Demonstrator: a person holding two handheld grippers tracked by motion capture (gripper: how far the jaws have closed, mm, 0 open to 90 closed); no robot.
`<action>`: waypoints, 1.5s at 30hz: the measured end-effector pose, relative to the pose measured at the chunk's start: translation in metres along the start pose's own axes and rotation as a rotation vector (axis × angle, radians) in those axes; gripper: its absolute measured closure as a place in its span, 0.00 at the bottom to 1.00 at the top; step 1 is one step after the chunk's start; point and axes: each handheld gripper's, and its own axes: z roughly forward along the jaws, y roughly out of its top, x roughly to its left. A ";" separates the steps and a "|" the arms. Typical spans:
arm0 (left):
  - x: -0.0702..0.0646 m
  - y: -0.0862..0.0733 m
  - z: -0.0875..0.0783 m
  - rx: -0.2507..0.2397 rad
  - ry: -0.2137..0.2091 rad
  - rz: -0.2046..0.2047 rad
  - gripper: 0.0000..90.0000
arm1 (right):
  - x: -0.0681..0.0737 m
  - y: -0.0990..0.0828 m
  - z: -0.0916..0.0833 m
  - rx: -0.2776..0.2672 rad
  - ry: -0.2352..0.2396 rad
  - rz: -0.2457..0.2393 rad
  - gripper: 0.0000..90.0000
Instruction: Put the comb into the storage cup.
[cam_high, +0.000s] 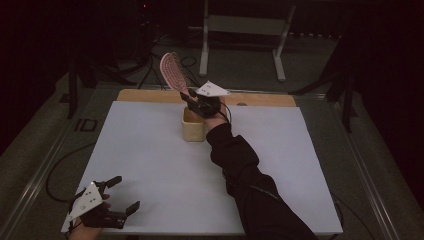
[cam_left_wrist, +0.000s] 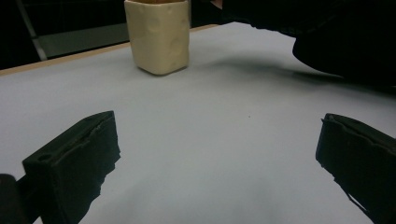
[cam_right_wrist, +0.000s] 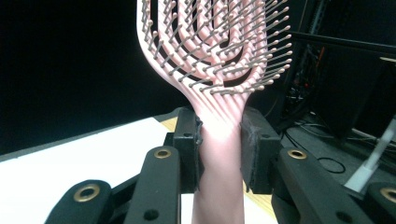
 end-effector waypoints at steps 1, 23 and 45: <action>0.000 0.000 0.000 0.000 0.000 0.000 0.00 | 0.000 0.000 0.000 0.000 0.000 0.000 0.79; 0.000 0.000 0.001 0.004 -0.004 0.000 0.00 | -0.009 -0.033 -0.005 -0.006 0.068 0.014 0.79; -0.001 -0.001 0.002 0.010 -0.003 0.004 0.00 | -0.005 -0.049 -0.015 0.073 0.110 -0.018 0.12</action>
